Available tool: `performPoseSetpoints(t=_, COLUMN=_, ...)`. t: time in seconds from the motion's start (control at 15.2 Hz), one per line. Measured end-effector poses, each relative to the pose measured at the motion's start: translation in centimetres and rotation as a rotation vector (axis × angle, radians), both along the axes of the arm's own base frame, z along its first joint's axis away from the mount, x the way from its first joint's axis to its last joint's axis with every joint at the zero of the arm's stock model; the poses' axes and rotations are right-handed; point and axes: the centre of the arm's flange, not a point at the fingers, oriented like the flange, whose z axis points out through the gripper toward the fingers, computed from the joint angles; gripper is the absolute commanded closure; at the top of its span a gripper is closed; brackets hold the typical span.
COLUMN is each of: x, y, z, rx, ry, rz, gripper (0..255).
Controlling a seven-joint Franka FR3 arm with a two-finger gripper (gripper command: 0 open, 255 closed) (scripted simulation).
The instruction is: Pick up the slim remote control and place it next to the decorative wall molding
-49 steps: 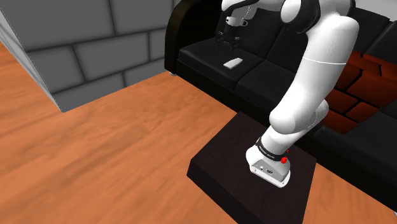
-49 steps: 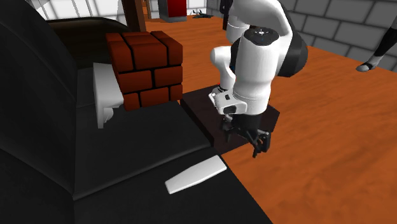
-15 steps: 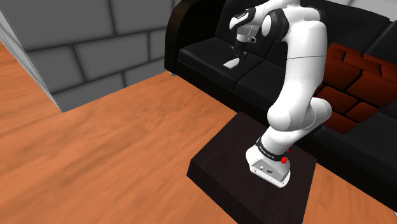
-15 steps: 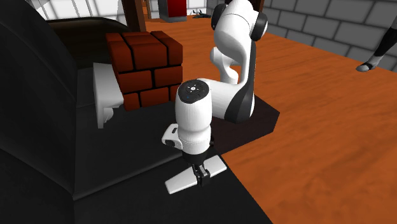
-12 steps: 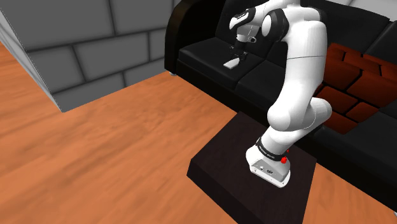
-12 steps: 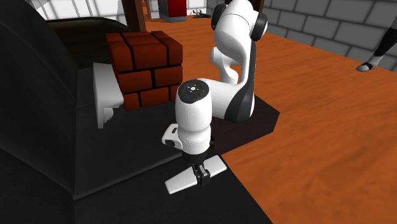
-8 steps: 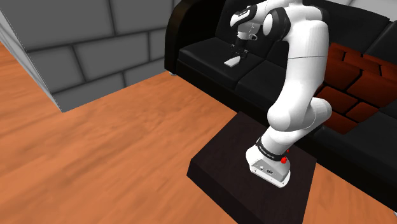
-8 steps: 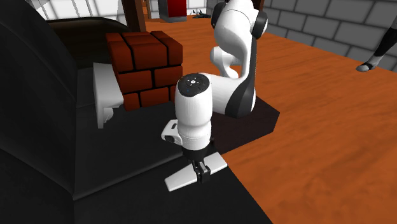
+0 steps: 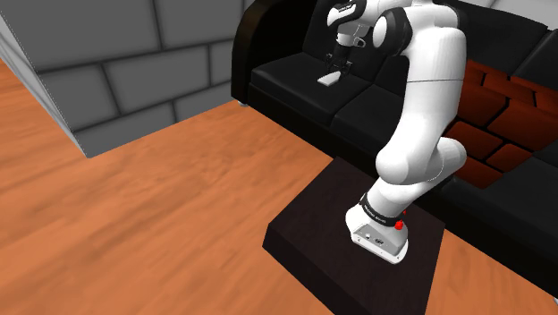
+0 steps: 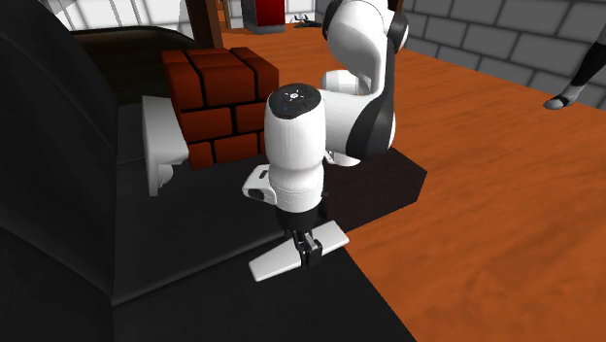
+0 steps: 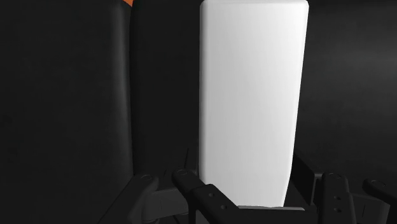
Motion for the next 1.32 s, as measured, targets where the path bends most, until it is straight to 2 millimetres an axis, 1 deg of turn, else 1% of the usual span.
performPoseSetpoints(t=1.32, x=0.0, y=-0.1, z=10.5, rx=0.0, ry=0.0, rz=0.0, gripper=255)
